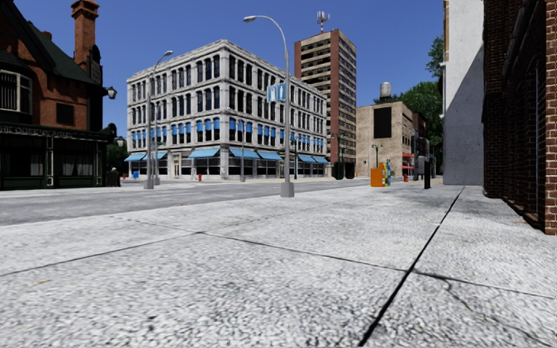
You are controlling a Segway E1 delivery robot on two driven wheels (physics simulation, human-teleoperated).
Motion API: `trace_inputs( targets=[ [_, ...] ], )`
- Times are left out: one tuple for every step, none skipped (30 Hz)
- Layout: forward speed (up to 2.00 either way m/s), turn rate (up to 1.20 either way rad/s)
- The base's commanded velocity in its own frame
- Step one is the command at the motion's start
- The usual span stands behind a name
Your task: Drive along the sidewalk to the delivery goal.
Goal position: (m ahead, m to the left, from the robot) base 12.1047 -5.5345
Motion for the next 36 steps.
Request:
trace_inputs(
  targets=[
    [2.0,0.0],
    [2.0,0.0],
    [2.0,0.0],
    [2.0,0.0],
    [2.0,0.0],
    [2.0,-0.05],
    [2.0,-0.09],
    [2.0,-0.1],
    [2.0,-0.1],
    [2.0,-0.11],
    [2.0,-0.26],
    [2.0,-0.35],
    [2.0,-0.37],
    [2.0,-0.37],
    [2.0,-0.37],
    [2.0,-0.37],
    [2.0,-0.38],
    [2.0,-0.38],
    [2.0,-0.38],
    [2.0,-0.38],
    [2.0,-0.38],
    [2.0,-0.38],
    [2.0,-0.38],
    [2.0,-0.38],
    [2.0,-0.38],
    [2.0,-0.38],
    [2.0,-0.38],
    [2.0,-0.38],
    [2.0,-0.38],
    [2.0,-0.38],
    [2.0,-0.38],
    [2.0,-0.38],
    [2.0,-0.38],
    [2.0,-0.38],
    [2.0,-0.38],
    [2.0,-0.38]
  ],
)
